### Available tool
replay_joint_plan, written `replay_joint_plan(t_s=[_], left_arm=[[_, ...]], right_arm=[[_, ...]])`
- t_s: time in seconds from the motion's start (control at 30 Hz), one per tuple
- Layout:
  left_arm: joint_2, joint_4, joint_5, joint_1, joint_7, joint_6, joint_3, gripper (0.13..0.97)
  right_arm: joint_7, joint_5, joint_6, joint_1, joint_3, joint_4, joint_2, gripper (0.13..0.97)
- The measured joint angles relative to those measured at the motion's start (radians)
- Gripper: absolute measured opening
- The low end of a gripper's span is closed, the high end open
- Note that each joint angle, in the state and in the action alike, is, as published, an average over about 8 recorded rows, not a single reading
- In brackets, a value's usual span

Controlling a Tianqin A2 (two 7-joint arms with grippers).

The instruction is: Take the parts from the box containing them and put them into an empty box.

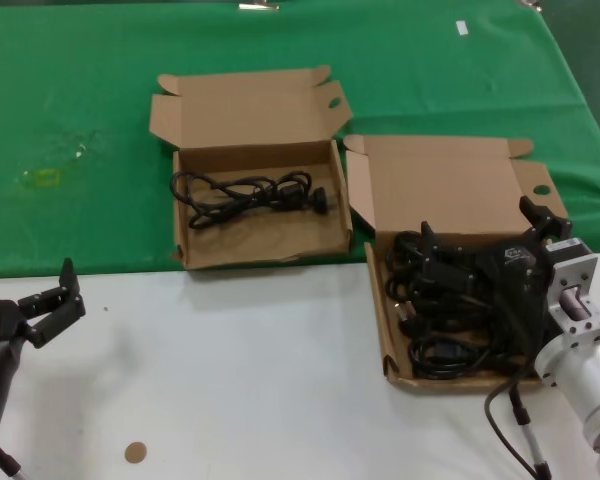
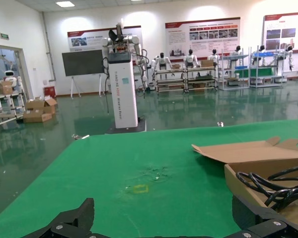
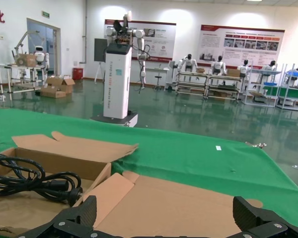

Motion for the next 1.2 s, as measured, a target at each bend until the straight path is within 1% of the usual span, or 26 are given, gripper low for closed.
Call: replay_joint_plan(t_s=[1.2], left_arm=[[0.000,0.000,0.000,0.000,0.000,0.000,0.000,0.966]], right_arm=[[0.000,0.000,0.000,0.000,0.000,0.000,0.000,0.966]])
